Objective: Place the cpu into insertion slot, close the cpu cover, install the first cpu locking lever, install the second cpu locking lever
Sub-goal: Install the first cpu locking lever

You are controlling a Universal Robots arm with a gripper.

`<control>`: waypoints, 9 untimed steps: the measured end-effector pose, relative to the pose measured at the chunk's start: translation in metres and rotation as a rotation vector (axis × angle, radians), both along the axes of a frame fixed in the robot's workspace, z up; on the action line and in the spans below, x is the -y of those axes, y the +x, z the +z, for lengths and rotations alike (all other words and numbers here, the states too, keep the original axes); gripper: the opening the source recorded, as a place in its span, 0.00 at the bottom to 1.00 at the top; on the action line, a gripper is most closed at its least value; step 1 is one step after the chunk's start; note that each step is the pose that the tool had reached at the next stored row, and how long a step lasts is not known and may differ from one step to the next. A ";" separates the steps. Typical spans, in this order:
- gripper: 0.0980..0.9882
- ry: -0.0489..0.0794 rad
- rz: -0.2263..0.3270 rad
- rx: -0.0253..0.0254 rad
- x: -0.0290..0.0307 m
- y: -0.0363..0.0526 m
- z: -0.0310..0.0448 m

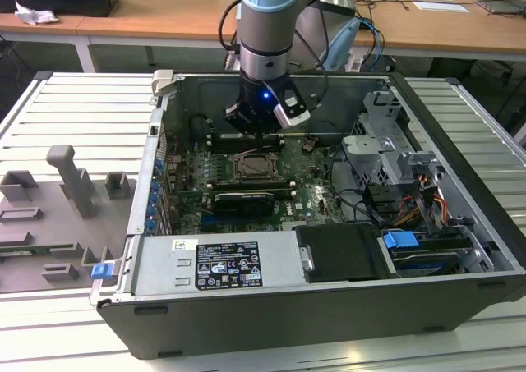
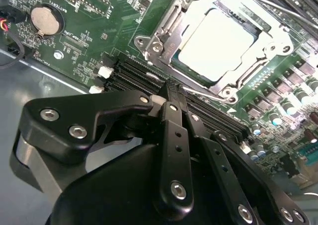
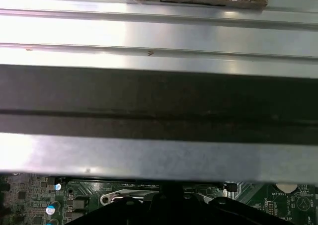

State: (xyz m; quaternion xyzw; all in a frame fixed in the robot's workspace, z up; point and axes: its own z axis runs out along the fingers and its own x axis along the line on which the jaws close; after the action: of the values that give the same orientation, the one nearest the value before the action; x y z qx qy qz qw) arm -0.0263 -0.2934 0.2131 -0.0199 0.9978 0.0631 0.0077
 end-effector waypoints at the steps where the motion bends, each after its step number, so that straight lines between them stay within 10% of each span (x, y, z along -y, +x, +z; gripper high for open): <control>1: 0.01 0.000 0.000 0.0000 -0.0003 0.0014 -0.0013; 9: 0.01 0.000 0.000 0.0000 -0.0010 0.0057 -0.0075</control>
State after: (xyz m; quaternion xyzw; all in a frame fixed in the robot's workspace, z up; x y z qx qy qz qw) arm -0.0206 -0.2925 0.2056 -0.0198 0.9978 0.0631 0.0078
